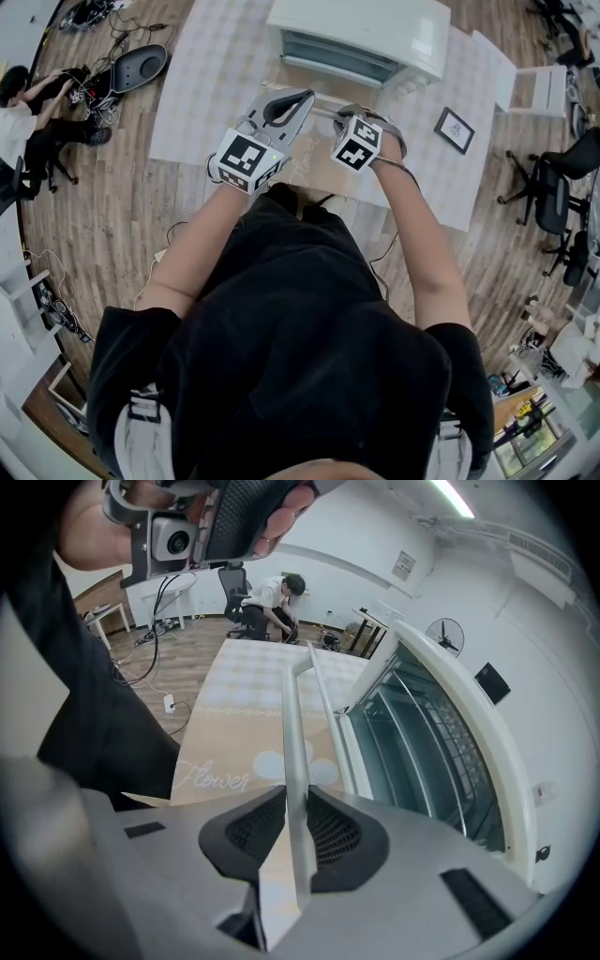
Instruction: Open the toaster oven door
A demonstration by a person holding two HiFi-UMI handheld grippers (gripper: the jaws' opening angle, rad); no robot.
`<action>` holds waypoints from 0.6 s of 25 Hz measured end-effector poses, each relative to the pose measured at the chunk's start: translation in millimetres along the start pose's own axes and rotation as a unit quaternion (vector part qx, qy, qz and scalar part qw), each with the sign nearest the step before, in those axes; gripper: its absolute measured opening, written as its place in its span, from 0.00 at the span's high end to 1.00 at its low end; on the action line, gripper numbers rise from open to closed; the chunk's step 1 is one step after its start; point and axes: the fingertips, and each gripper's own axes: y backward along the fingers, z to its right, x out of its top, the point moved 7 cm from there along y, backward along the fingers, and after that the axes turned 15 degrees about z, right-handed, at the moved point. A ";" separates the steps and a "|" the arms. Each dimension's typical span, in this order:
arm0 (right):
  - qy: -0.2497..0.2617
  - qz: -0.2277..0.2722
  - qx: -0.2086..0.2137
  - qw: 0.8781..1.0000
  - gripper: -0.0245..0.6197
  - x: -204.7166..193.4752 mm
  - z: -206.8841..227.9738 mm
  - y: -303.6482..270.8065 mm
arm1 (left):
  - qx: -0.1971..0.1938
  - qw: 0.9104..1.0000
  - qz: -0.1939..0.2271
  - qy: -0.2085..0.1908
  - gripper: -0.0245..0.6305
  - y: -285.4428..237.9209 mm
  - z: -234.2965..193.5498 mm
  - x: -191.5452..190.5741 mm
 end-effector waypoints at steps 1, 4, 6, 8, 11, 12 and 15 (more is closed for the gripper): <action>-0.008 0.005 -0.001 1.000 0.83 -0.1 -1.1 0.2 | 0.001 1.000 0.000 0.000 0.94 0.6 0.2 -0.4; -0.024 0.016 -0.007 1.000 0.83 -2.3 -3.2 -0.9 | 0.005 1.000 -0.001 0.000 0.94 2.2 1.3 -2.3; -0.028 0.019 -0.010 0.999 0.83 -4.5 -5.3 -2.0 | 0.009 1.000 -0.001 -0.001 0.94 4.8 3.9 -3.3; -0.032 0.023 -0.014 0.999 0.83 -6.4 -8.2 -2.8 | 0.014 1.000 -0.001 0.000 0.94 8.9 7.0 -3.6; -0.043 0.035 -0.026 0.998 0.82 -8.2 -11.1 -3.7 | 0.022 1.000 -0.001 -0.001 0.94 15.1 10.3 -3.3; -0.048 0.039 -0.031 0.998 0.82 -9.1 -11.7 -3.8 | 0.024 1.000 -0.001 -0.001 0.94 16.5 11.6 -3.4; -0.057 0.048 -0.043 0.996 0.82 -13.1 -15.8 -4.4 | 0.029 1.000 -0.002 -0.001 0.94 18.8 17.9 -5.4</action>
